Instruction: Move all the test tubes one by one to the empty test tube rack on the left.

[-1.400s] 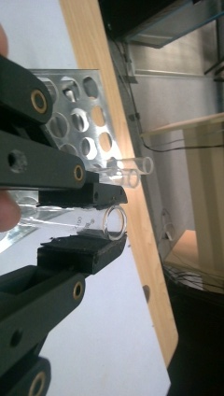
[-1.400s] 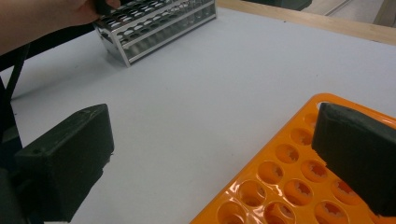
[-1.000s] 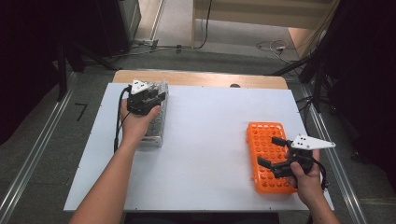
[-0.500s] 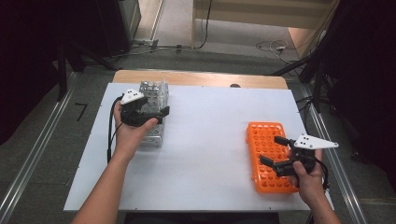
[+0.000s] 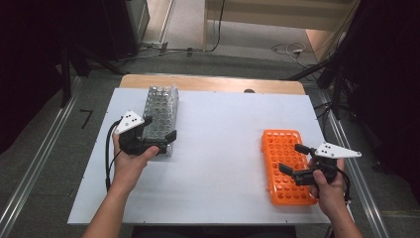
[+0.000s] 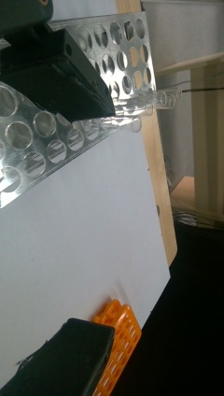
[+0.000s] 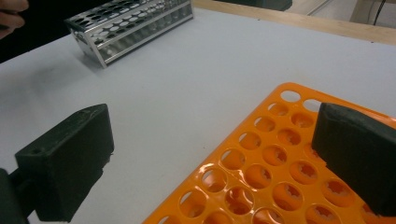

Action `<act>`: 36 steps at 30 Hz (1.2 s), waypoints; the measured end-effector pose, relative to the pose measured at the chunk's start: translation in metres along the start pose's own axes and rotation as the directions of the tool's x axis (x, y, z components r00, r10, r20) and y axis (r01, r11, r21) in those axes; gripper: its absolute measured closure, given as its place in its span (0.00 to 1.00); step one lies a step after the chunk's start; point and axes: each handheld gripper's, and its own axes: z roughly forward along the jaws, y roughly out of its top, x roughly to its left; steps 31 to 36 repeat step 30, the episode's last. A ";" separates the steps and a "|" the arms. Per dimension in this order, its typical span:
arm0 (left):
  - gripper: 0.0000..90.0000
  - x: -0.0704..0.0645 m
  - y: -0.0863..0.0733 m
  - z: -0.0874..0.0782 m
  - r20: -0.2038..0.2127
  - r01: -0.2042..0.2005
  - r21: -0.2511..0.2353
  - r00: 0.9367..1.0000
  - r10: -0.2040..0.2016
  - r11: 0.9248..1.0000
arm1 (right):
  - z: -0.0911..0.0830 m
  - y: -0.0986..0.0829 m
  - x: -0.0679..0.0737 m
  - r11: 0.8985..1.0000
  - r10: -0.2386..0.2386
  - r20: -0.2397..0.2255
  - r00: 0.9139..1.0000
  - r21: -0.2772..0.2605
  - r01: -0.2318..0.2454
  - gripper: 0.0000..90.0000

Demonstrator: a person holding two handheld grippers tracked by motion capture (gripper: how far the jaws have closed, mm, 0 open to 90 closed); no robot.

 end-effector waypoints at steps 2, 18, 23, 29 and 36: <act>0.00 -0.002 -0.004 -0.006 0.000 -0.008 -0.004 1.000 0.008 1.000 | -0.001 -0.001 -0.002 1.000 0.007 0.006 1.000 0.001 -0.007 0.00; 0.00 0.000 -0.044 -0.054 -0.003 -0.041 -0.040 0.999 0.041 0.998 | -0.011 -0.012 -0.021 0.999 0.030 0.045 0.999 -0.015 -0.029 0.00; 0.00 0.014 -0.049 -0.066 -0.003 0.001 -0.065 1.000 -0.001 0.998 | -0.017 -0.016 -0.028 0.999 0.036 0.055 0.998 -0.031 -0.034 0.00; 0.00 0.017 -0.052 -0.065 0.000 0.019 -0.063 1.000 -0.019 0.998 | -0.014 -0.017 -0.029 0.999 0.038 0.058 0.998 -0.019 -0.037 0.00; 0.00 0.016 -0.052 -0.064 0.004 0.019 -0.064 1.000 -0.019 0.998 | -0.013 -0.017 -0.029 0.999 0.036 0.057 0.998 -0.019 -0.035 0.00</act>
